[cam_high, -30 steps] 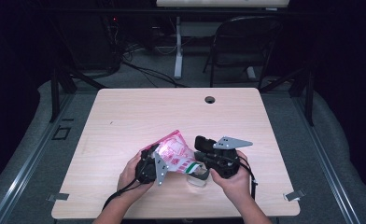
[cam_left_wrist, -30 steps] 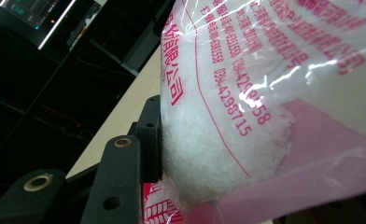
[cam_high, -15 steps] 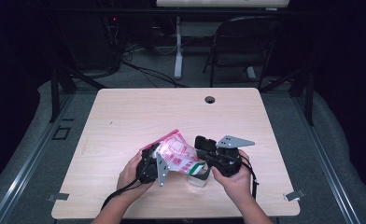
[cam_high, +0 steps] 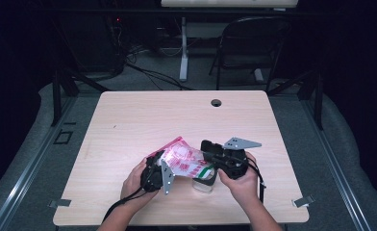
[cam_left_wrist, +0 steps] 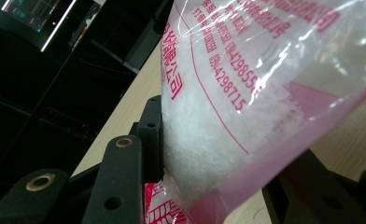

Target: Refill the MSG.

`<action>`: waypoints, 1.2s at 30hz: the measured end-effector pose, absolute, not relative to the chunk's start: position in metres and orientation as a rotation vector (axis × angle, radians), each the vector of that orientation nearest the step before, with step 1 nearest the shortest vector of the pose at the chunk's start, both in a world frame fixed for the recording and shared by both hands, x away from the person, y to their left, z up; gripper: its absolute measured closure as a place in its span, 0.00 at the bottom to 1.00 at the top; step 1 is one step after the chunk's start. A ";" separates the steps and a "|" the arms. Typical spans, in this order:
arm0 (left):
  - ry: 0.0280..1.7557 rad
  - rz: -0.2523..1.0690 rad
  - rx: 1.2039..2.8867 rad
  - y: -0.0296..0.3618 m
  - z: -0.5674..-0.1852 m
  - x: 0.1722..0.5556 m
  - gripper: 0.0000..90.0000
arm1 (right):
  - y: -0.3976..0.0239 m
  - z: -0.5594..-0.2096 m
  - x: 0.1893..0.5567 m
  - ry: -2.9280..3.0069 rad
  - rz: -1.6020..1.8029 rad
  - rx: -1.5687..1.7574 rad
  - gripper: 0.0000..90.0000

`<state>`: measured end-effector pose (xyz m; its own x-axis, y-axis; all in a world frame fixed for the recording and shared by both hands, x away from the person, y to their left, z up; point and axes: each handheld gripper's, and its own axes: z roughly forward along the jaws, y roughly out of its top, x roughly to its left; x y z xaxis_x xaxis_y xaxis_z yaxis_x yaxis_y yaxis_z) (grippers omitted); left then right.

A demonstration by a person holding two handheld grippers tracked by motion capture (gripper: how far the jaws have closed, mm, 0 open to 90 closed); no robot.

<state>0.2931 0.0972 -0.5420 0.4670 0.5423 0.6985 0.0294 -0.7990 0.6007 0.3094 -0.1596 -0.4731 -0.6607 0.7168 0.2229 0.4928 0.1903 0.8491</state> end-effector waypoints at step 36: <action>0.334 1.558 2.219 0.092 -0.532 0.280 0.69 | -0.166 -0.474 0.318 2.242 1.495 1.186 1.00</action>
<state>0.2802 0.0918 -0.5318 0.3479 0.4180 0.8392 -0.0370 -0.8883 0.4578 0.3180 -0.1659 -0.4737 -0.6594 0.7069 0.2560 0.5079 0.1678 0.8449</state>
